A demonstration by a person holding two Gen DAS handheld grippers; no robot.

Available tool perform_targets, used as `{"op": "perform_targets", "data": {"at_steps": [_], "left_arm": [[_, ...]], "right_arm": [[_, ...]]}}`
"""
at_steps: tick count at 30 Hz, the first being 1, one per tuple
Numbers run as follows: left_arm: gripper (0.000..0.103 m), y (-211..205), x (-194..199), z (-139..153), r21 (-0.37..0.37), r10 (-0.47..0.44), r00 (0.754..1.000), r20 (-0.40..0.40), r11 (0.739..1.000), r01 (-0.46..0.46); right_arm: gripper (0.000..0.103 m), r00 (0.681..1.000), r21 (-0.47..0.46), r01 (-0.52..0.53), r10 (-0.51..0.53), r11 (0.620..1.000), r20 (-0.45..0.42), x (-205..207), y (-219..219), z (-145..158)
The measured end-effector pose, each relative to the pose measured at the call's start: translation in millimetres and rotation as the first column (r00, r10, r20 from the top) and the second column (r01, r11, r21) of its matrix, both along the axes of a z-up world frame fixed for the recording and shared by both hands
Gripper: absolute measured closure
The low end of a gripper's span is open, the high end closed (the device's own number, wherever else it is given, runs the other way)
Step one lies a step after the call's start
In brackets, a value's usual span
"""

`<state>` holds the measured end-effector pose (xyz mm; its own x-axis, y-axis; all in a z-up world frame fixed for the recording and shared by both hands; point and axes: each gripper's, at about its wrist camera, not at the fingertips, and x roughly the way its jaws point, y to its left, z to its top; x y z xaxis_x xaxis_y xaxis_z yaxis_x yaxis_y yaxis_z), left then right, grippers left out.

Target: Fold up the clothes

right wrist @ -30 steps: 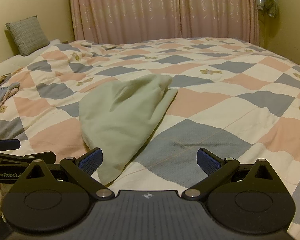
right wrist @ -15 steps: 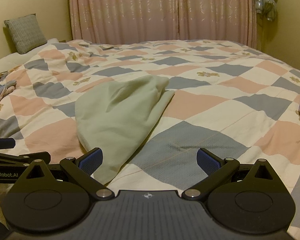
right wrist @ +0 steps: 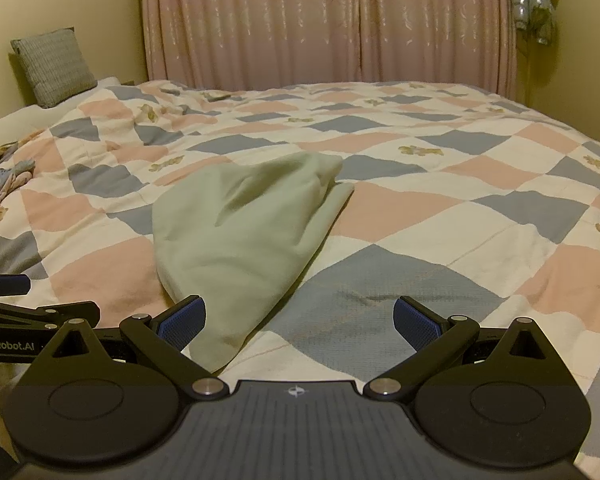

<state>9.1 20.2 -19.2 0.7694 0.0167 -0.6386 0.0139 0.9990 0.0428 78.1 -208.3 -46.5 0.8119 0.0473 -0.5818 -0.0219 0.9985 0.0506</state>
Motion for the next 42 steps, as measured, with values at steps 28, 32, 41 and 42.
{"op": "perform_targets", "data": {"at_steps": [28,32,41,42], "left_arm": [[0.0,23.6,22.1,10.8,0.039,-0.102,0.994,0.043,0.994,0.1],[0.0,28.5,26.3,9.5,0.036,-0.106,0.993,0.042,0.994,0.105],[0.0,28.9,38.7,3.9,0.049,-0.162,0.986,0.034,0.986,0.161],[0.0,28.7,40.7,3.0,0.051,-0.174,0.984,0.033,0.984,0.172]], "right_arm": [[0.028,0.988,-0.084,-0.151,0.153,0.985,0.015,16.7,35.3,3.1],[0.032,0.987,-0.085,-0.161,0.161,0.983,0.001,22.4,36.1,2.0],[0.034,0.981,-0.107,-0.193,0.191,0.975,-0.03,30.6,41.3,-2.9],[0.034,0.978,-0.121,-0.21,0.207,0.97,-0.036,30.0,44.1,-4.1]]}}
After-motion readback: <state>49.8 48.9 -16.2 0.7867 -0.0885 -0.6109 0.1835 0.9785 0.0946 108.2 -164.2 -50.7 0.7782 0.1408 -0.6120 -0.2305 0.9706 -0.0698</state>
